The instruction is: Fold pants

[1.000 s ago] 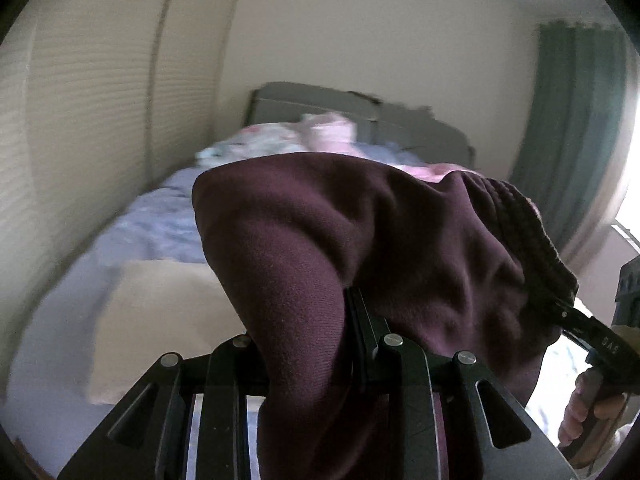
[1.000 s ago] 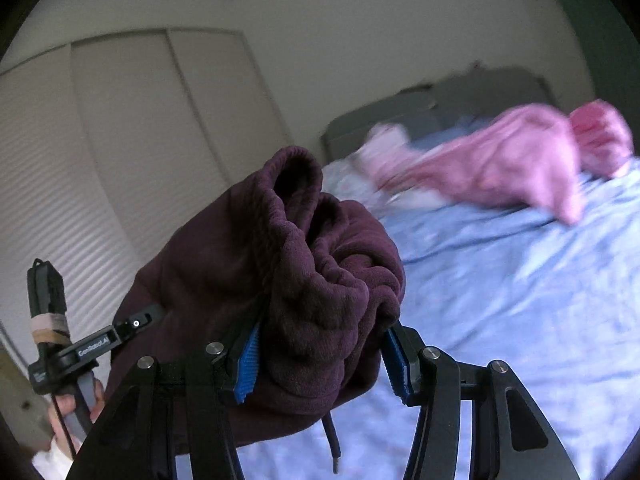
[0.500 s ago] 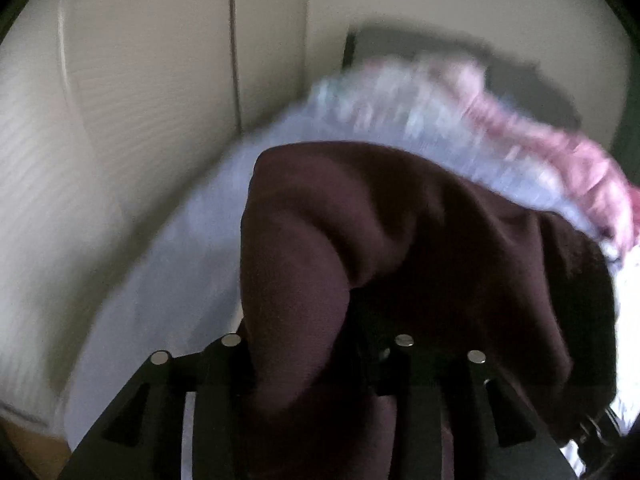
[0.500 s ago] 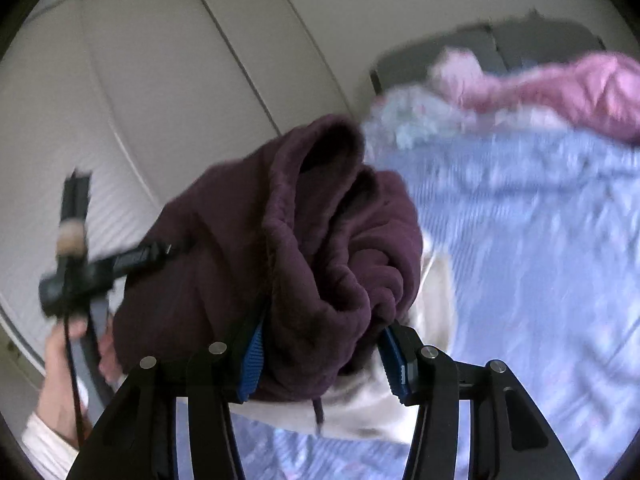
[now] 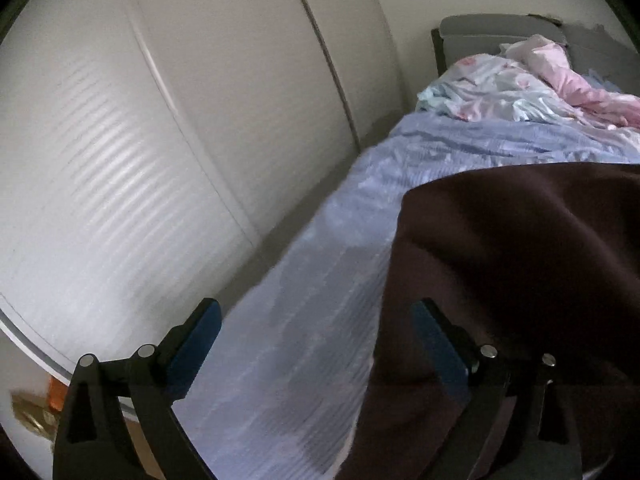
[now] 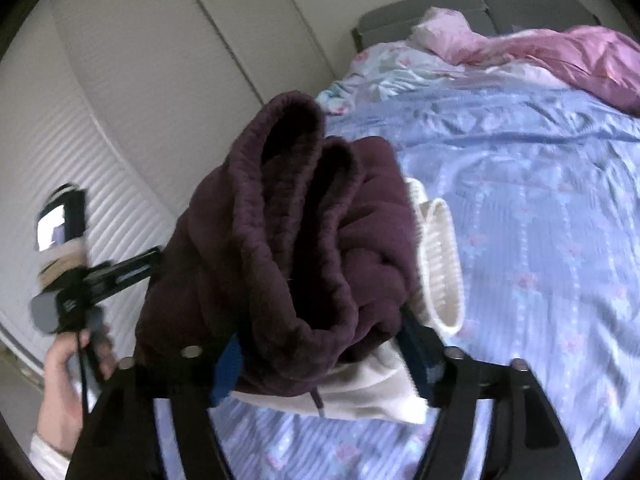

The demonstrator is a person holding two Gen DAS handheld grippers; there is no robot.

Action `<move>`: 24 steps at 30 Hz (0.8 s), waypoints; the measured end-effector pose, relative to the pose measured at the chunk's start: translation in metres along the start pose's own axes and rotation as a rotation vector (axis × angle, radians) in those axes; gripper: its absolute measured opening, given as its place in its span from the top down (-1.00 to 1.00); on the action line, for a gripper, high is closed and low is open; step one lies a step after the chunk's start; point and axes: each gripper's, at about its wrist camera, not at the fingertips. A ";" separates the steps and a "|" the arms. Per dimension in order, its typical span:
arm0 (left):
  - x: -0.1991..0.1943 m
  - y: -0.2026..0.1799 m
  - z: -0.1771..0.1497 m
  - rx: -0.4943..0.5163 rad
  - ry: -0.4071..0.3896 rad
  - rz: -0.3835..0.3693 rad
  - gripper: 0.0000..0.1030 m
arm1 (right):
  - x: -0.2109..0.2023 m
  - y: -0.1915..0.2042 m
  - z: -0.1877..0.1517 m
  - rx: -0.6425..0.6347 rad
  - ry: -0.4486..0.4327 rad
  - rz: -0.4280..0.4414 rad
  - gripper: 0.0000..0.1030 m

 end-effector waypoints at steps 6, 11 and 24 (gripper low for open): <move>-0.080 0.006 -0.004 0.016 -0.138 -0.195 -0.90 | -0.039 0.001 0.002 0.009 -0.045 -0.014 -0.54; -0.114 -0.042 0.019 -0.040 -0.145 -0.366 -0.71 | -0.078 -0.012 -0.002 -0.003 -0.096 -0.055 -0.54; -0.088 -0.147 0.025 -0.096 0.072 -0.558 0.83 | -0.126 -0.045 0.029 -0.148 -0.175 -0.198 -0.54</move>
Point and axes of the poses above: each gripper's, at about its wrist camera, not at the fingertips, and x roughly the way its jaws point, y to its left, z to its top, and after that the axes turned 10 degrees about z, right-handed
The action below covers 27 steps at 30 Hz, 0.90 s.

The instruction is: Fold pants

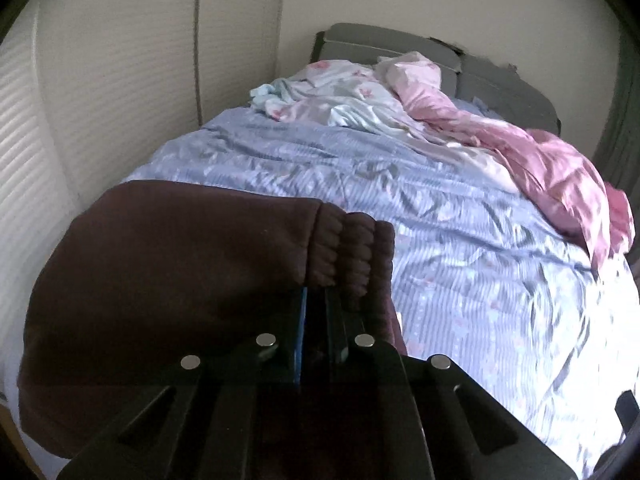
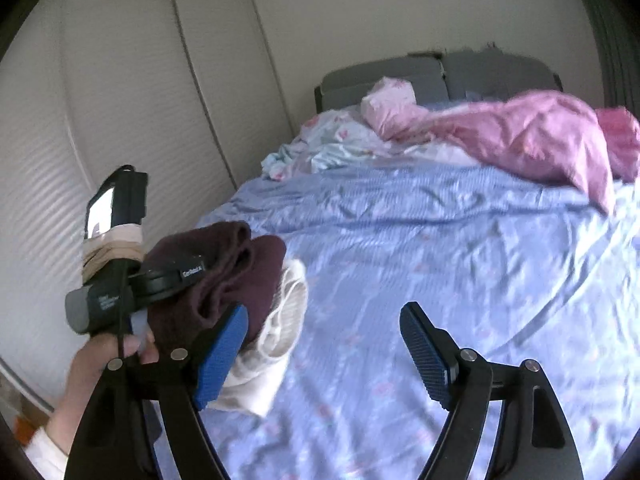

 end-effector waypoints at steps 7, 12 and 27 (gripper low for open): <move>-0.071 -0.010 -0.004 0.050 -0.211 0.194 -0.92 | -0.027 0.000 0.003 -0.072 -0.035 -0.015 -0.54; -0.165 -0.027 -0.055 0.131 -0.269 0.104 -0.96 | -0.083 0.000 -0.005 -0.152 -0.084 -0.061 -0.80; -0.350 -0.056 -0.184 0.201 -0.307 -0.028 -1.00 | -0.284 -0.036 -0.058 -0.080 -0.115 -0.149 -0.90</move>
Point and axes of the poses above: each gripper's, at about its wrist camera, not at the fingertips, and x roughly the way its jaws point, y to its left, z to its top, and after that the axes turned 10 degrees about z, right-handed
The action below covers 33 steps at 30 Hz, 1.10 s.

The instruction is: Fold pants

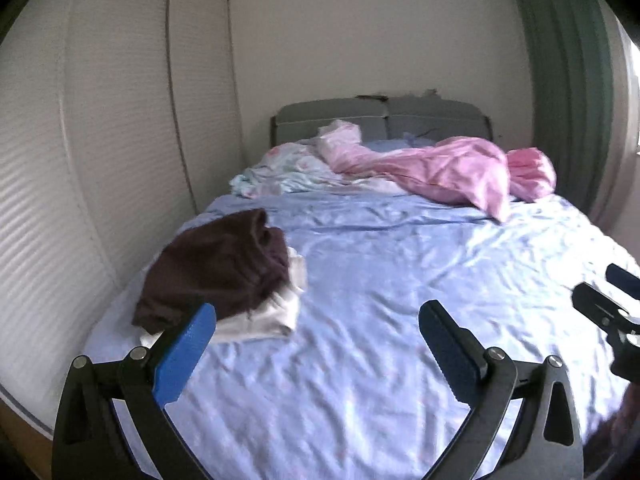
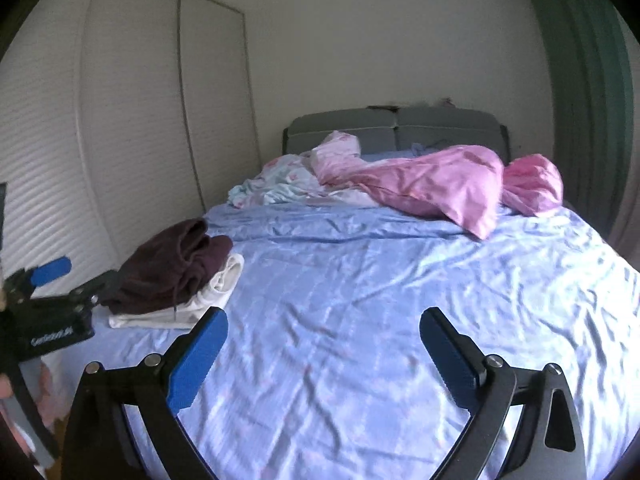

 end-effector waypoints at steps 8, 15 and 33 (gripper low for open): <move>-0.056 -0.017 -0.019 0.000 -0.027 -0.057 -1.00 | -0.054 -0.006 -0.012 -0.006 0.014 -0.026 -0.90; -0.076 -0.017 -0.034 -0.036 0.002 -0.074 -1.00 | -0.086 -0.011 -0.028 -0.005 0.026 -0.047 -0.90; -0.114 -0.048 -0.042 0.034 -0.057 -0.048 -1.00 | -0.133 -0.029 -0.061 0.060 0.004 -0.081 -0.90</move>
Point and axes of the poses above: each gripper's, at about its wrist camera, not at the fingertips, and x roughly the way its jaws point, y to its left, z to its top, and after that the axes turned 10 degrees about z, right-handed
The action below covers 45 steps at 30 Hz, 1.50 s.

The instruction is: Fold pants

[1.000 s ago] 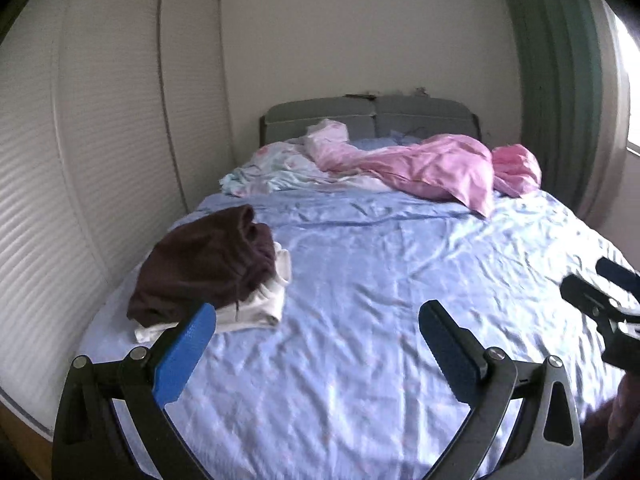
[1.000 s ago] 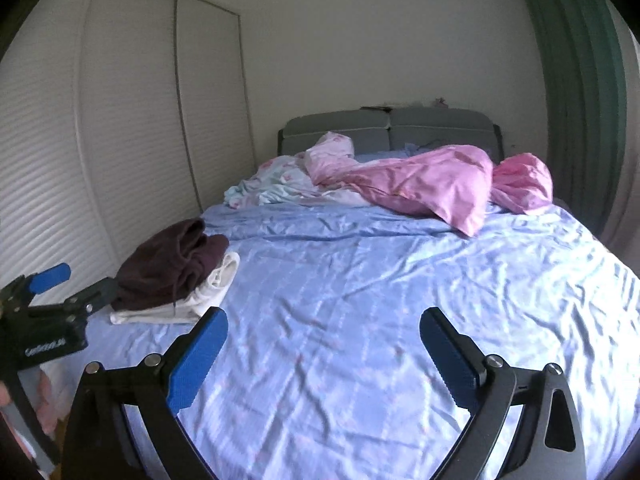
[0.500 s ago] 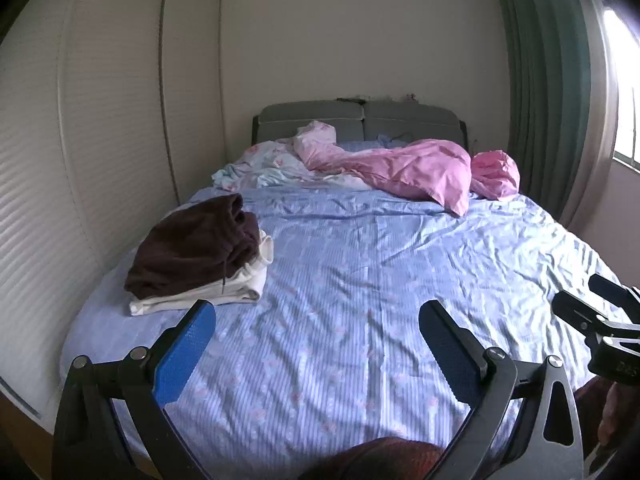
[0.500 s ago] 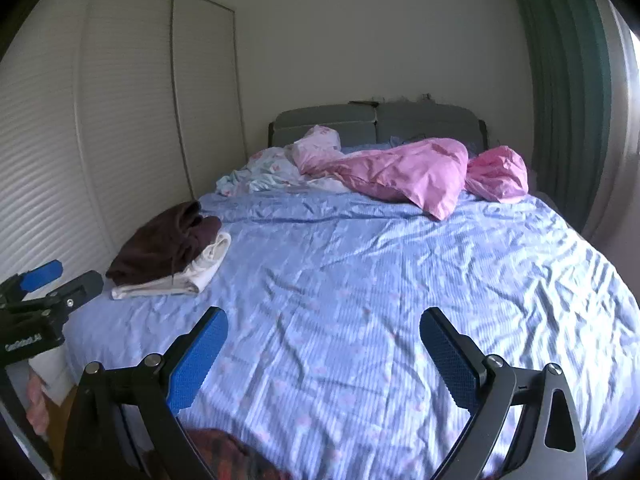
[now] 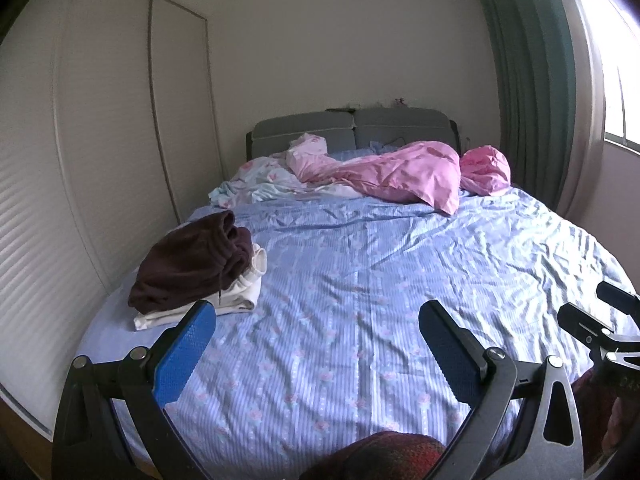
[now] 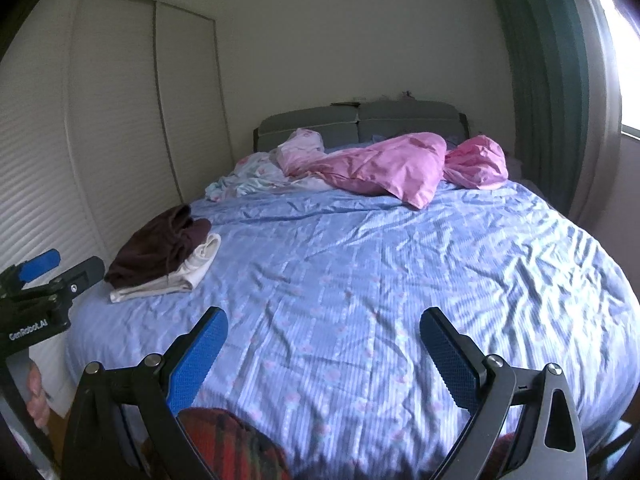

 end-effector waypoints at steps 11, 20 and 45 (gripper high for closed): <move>0.009 -0.012 -0.009 0.011 0.021 -0.024 -1.00 | -0.005 -0.015 -0.011 0.015 -0.015 -0.022 -0.90; 0.024 -0.020 -0.015 -0.001 0.048 -0.013 -1.00 | 0.000 -0.024 -0.015 0.024 -0.003 -0.035 -0.90; 0.027 -0.026 -0.022 0.007 0.057 -0.003 -1.00 | 0.009 -0.031 -0.020 0.041 0.023 -0.035 -0.90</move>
Point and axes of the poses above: each gripper's, at about its wrist camera, not at the fingertips, and x roughly the way its jaws point, y to its left, z to its top, and after that the axes turned 10 degrees about z, right-handed
